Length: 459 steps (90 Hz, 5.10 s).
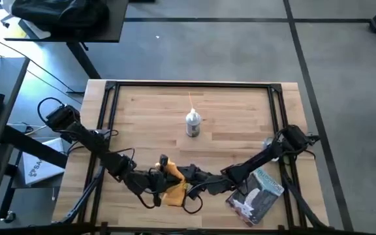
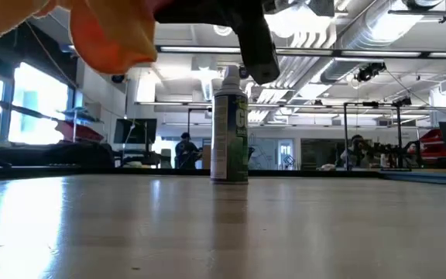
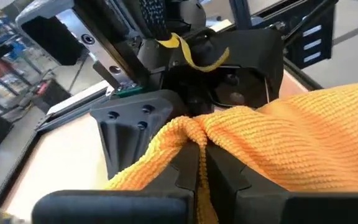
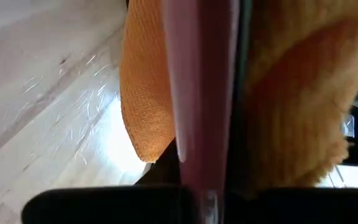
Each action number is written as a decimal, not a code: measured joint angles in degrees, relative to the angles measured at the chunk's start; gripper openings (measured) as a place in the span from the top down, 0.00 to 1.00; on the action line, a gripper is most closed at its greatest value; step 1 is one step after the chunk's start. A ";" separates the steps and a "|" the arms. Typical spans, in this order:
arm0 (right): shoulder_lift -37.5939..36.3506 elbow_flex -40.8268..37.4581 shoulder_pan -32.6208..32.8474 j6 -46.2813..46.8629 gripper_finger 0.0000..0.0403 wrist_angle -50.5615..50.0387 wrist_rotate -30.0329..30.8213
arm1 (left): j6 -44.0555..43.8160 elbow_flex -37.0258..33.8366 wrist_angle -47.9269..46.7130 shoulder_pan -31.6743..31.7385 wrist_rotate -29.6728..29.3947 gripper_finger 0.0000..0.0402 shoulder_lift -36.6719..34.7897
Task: Apply microfiber cloth
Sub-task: Wipe the phone with the microfiber towel
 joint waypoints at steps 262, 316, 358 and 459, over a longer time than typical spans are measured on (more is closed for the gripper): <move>-0.09 0.50 -3.11 2.79 0.99 -2.22 3.37 | -0.94 -0.16 1.06 -2.70 15.34 1.00 -3.98; -0.26 0.61 -2.95 -5.37 0.99 4.60 4.21 | -10.96 -0.27 1.15 -12.53 7.33 1.00 -3.87; -0.26 0.61 -2.29 -12.19 0.99 4.14 6.54 | -23.16 -6.04 -1.51 -17.95 -8.90 1.00 -3.90; -1.92 7.26 -3.83 -28.14 0.99 -6.86 9.78 | -54.44 -26.30 38.54 12.84 52.95 0.53 -7.26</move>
